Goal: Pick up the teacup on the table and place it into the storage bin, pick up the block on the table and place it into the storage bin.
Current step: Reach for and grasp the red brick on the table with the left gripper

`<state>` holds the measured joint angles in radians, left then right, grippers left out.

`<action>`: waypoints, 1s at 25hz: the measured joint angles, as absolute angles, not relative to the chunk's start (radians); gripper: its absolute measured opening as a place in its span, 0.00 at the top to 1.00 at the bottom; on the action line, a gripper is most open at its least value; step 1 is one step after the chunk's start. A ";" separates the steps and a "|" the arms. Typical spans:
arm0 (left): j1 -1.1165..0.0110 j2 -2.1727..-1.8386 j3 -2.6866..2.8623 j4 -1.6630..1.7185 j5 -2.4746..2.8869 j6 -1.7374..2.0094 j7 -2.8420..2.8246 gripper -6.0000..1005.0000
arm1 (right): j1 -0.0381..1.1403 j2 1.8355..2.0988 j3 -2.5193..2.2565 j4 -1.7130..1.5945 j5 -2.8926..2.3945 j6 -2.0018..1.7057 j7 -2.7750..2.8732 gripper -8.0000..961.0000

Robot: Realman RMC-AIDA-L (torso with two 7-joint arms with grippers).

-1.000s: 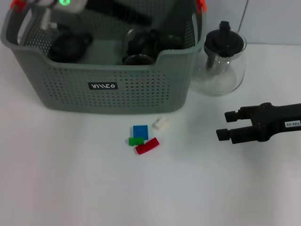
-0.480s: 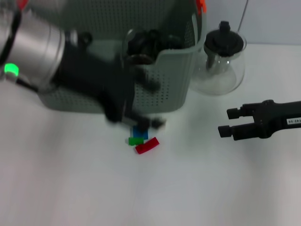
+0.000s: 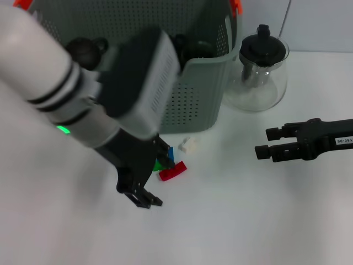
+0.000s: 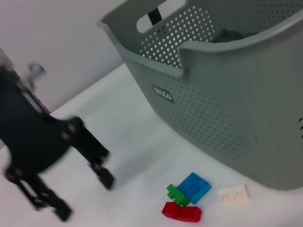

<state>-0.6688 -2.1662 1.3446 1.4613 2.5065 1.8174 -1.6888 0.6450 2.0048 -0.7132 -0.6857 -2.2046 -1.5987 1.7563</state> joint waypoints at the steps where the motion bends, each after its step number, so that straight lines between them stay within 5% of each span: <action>1: -0.687 -2.168 1.413 1.422 2.559 1.756 -1.645 0.28 | 0.645 2.008 -0.713 -0.686 -2.203 -1.597 1.772 0.13; 25: -0.906 -2.172 1.698 1.047 2.724 1.448 -1.354 0.28 | 0.652 2.050 -0.698 -0.620 -2.182 -1.516 1.807 0.13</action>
